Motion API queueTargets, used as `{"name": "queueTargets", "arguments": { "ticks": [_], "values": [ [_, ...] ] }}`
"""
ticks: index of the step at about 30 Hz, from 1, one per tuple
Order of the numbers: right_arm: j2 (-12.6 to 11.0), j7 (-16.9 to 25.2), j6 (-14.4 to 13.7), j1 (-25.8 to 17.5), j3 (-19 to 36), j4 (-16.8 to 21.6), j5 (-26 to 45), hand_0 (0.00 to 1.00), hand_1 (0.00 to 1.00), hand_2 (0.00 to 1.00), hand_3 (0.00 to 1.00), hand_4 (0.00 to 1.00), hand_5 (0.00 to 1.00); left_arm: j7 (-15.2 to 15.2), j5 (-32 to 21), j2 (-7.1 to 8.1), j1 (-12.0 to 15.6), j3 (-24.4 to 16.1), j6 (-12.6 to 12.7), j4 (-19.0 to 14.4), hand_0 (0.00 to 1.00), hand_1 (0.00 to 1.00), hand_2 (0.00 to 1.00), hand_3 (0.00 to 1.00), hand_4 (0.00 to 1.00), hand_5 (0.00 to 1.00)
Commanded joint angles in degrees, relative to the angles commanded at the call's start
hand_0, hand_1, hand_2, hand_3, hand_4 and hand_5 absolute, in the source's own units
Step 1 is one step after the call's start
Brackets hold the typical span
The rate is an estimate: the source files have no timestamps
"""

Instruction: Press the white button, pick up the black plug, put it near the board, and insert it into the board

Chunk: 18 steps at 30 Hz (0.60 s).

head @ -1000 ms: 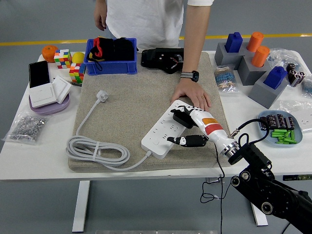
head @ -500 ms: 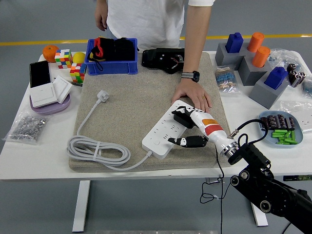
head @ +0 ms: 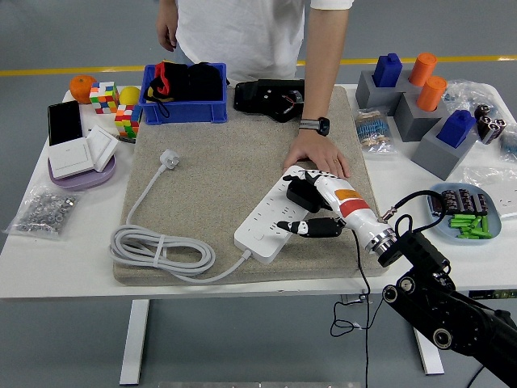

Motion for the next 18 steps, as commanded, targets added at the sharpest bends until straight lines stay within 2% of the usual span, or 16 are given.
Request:
{"name": "queueTargets", "arguments": {
  "ticks": [9, 18],
  "values": [
    [-0.67, -0.4, 0.33, -1.08, 2.16, 5.12, -0.49, 0.843, 0.844, 0.788, 0.78, 0.998, 0.467, 0.0, -0.09, -0.1, -0.05, -0.06, 0.06, 0.0, 0.685, 0.676, 0.658, 0.684, 0.559, 0.2],
    [-2.1, -1.55, 0.95, -7.41, 11.14, 7.96, -2.75, 0.822, 0.819, 0.759, 0.761, 0.998, 0.469, -0.1, -0.75, -0.13, -0.13, 0.04, 0.2, 0.0, 0.685, 0.676, 0.658, 0.684, 0.557, 0.197]
  ]
}}
